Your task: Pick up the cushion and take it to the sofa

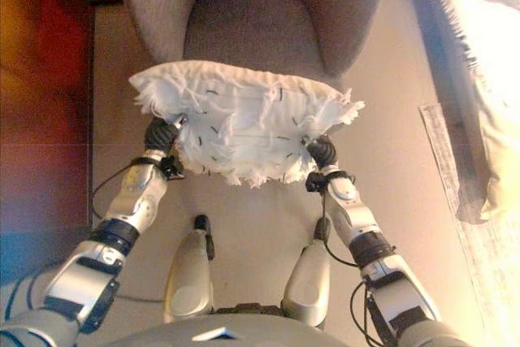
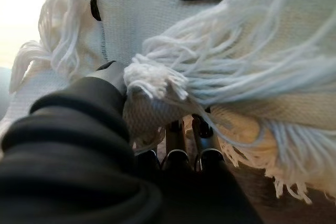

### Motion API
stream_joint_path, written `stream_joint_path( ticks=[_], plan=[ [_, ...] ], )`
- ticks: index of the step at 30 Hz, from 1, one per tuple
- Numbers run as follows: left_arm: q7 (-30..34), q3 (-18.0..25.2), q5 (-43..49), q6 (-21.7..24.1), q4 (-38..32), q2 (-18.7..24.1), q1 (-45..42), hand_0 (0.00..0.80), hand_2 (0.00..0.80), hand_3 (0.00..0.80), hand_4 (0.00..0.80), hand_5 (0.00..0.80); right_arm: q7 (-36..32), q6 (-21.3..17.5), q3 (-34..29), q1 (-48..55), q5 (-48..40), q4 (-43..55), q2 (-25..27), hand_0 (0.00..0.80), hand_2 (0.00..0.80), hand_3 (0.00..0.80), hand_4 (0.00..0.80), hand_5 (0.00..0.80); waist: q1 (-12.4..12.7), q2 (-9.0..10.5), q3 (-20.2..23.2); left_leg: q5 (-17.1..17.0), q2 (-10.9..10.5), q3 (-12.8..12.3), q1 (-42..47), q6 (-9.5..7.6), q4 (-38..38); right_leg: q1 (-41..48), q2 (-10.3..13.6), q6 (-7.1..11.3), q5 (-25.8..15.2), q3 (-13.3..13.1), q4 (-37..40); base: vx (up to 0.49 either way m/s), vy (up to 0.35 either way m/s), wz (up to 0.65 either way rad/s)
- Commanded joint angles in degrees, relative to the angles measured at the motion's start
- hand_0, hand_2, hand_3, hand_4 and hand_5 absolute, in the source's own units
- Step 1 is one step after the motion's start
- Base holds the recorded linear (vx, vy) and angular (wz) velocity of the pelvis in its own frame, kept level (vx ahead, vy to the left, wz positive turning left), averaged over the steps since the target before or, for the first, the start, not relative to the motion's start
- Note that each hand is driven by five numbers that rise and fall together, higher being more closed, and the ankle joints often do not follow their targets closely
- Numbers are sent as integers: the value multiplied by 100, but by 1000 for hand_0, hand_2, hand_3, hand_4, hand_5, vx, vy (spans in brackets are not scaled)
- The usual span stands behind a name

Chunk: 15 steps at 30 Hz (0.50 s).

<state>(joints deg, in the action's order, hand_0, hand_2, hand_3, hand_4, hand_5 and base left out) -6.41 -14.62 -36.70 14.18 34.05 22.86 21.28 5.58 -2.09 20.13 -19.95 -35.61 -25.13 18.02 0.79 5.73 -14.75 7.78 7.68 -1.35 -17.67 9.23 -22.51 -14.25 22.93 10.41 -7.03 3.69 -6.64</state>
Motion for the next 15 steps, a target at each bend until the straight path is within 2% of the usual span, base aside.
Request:
stream_joint_path(
  ticks=[1,3,5,6,8,11,15],
  plan=[
    [131,125,90,80,-957,-337,-165,800,800,800,800,800,-447,251,178,-131,-20,657,-75,800,800,800,800,800,143,-217,931,-499,-574,270,699,-736,944,497,-402,-116,-228,-169,294,214,190,-86],
    [172,219,112,44,-946,-352,-278,800,800,800,800,800,-433,381,203,-123,-16,640,-135,800,800,800,800,800,152,-222,1042,-378,-651,200,897,-811,965,613,-378,-104,-320,-232,379,164,180,-85],
    [161,233,188,-31,-858,-301,-264,800,800,800,800,800,-448,397,178,-41,-342,592,-163,800,800,800,800,800,81,-246,1181,-367,-634,-90,1097,-849,1063,788,-337,-124,-429,-239,472,84,166,-63],
    [167,228,202,-54,-814,-291,-230,800,800,800,800,800,-470,393,144,-13,-397,555,-176,800,800,800,800,800,65,-248,1214,-353,-642,-155,1131,-864,1069,830,-293,-130,-475,-226,491,76,202,-24],
    [239,187,253,-104,-617,-253,-138,800,800,800,800,800,-497,289,29,89,-634,400,-262,800,800,800,800,800,20,-280,1291,-308,-742,-207,1295,-958,1144,832,-145,-153,-766,-239,381,63,203,-4],
    [336,73,275,-217,-530,-74,-62,800,800,800,800,800,-483,216,-9,236,-850,364,-320,800,800,800,800,800,-16,-354,1320,-312,-887,-252,1478,-1094,1322,611,-54,-159,-1349,-365,-70,13,174,22],
    [510,-9,251,-319,-464,59,10,800,800,800,800,800,-461,18,-37,243,-1091,55,-404,800,800,800,800,800,45,-453,1324,-364,-1008,-222,1561,-1195,1406,447,-130,-209,-1607,-401,-774,25,193,5]
  ],
)
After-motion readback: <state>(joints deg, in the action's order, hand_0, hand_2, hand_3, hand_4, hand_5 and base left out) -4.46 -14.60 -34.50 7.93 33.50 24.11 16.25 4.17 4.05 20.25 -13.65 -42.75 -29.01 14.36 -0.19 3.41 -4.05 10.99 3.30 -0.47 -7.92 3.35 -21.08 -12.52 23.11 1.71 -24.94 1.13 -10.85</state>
